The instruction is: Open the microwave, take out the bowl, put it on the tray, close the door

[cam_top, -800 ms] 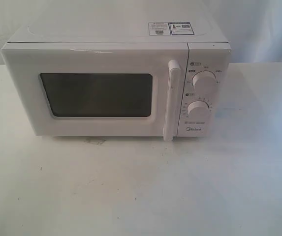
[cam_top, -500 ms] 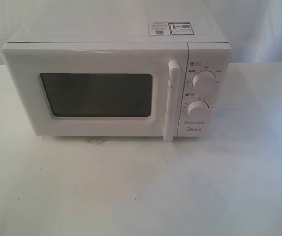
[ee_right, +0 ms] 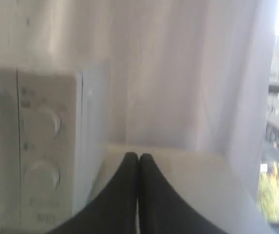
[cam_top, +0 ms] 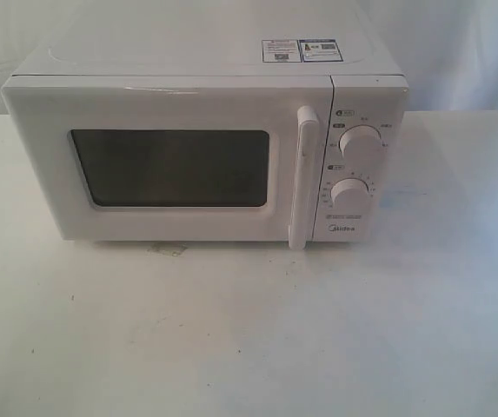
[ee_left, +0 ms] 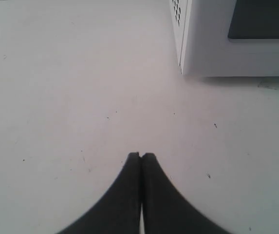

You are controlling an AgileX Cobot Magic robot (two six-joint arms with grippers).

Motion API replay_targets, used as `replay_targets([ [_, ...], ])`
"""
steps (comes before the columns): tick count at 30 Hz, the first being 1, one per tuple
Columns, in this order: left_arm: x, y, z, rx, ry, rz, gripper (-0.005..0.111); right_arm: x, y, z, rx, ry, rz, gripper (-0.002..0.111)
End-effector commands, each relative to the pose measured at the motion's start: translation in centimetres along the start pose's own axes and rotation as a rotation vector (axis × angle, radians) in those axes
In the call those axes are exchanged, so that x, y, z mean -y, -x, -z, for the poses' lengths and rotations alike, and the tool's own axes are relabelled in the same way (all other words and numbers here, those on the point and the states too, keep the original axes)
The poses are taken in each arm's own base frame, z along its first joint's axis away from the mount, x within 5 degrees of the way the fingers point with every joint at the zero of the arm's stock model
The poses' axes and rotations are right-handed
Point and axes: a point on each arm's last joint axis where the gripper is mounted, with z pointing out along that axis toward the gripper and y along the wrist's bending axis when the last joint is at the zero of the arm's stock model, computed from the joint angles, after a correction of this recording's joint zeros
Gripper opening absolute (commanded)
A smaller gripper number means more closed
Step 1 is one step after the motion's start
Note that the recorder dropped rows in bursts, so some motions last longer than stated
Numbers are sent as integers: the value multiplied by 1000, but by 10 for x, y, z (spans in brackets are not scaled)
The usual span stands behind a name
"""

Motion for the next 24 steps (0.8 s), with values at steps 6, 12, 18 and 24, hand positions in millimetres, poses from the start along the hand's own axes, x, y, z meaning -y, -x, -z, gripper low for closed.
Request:
replay_targets([
  [6,0,-1,0,2,-1,11,0,-2,61,25,754,86,-160,0],
  [12,0,-1,0,2,-1,11,0,-5,78,38,923,193,-256,0],
  [18,0,-1,0,2,-1,11,0,-4,136,46,990,163,-162,0],
  [24,0,-1,0,2,-1,11,0,-12,207,-3,688,180,31,0],
])
